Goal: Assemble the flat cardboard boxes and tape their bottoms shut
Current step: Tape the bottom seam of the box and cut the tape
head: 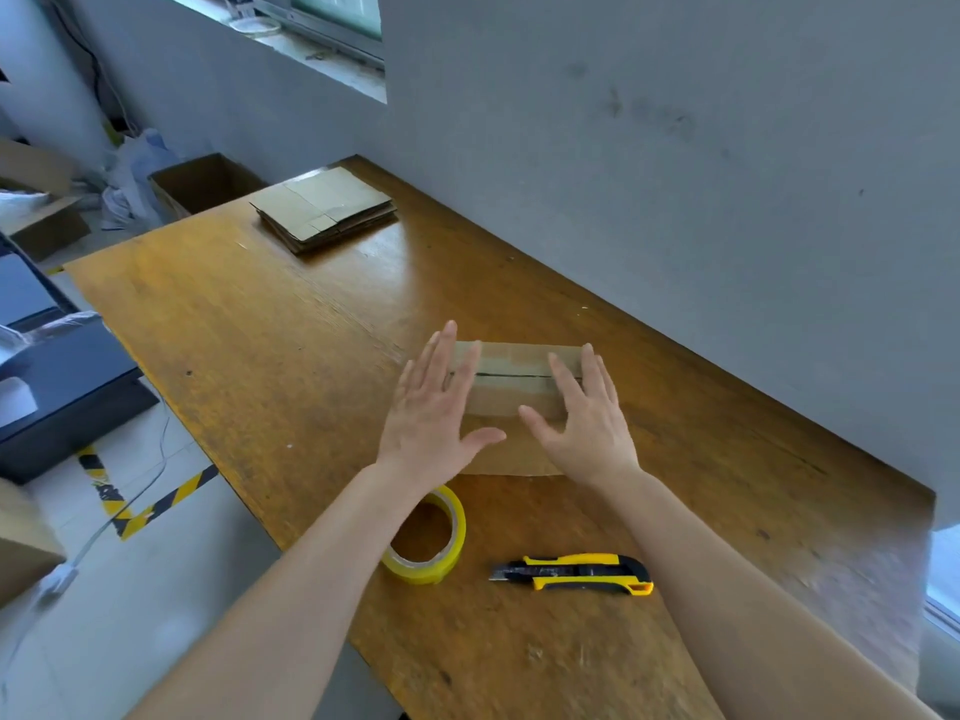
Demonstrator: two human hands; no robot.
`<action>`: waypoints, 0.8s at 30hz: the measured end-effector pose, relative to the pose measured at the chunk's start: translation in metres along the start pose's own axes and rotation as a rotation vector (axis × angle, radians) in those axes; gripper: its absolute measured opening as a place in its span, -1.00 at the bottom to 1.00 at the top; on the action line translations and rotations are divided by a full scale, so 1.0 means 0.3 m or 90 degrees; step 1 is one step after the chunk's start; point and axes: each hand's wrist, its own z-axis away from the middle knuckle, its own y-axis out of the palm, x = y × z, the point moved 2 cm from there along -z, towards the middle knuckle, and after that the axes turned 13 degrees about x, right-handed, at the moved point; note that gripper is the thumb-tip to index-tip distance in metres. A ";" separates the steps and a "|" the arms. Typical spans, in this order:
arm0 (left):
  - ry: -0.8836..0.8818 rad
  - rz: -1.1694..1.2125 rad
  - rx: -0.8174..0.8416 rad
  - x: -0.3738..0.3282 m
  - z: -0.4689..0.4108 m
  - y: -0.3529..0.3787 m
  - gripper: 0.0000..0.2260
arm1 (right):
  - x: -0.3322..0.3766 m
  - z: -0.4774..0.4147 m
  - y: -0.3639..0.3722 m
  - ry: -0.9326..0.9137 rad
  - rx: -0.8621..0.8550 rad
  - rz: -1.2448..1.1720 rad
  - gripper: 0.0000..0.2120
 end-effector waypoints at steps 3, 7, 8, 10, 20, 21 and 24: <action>0.038 -0.010 0.051 0.006 -0.048 0.035 -0.20 | -0.005 -0.017 0.023 -0.008 0.011 0.085 -0.19; 0.076 0.064 0.010 0.033 -0.041 0.060 -0.19 | -0.019 -0.020 0.043 -0.007 -0.008 0.165 -0.15; 0.077 0.051 0.004 0.037 -0.041 0.064 -0.14 | -0.019 -0.018 0.042 -0.010 -0.007 0.173 -0.13; 0.075 0.039 -0.003 0.036 -0.038 0.065 -0.08 | -0.019 -0.013 0.040 -0.023 -0.012 0.149 -0.12; -0.103 0.623 0.082 -0.012 -0.044 0.050 -0.14 | -0.001 -0.028 -0.022 0.150 -0.031 -0.237 -0.06; -0.119 0.673 0.084 -0.012 -0.047 0.047 -0.18 | 0.000 -0.033 -0.027 0.168 -0.022 -0.251 -0.08; -0.232 0.813 0.105 -0.010 -0.055 0.035 -0.30 | -0.016 -0.049 -0.036 0.212 0.008 -0.334 -0.22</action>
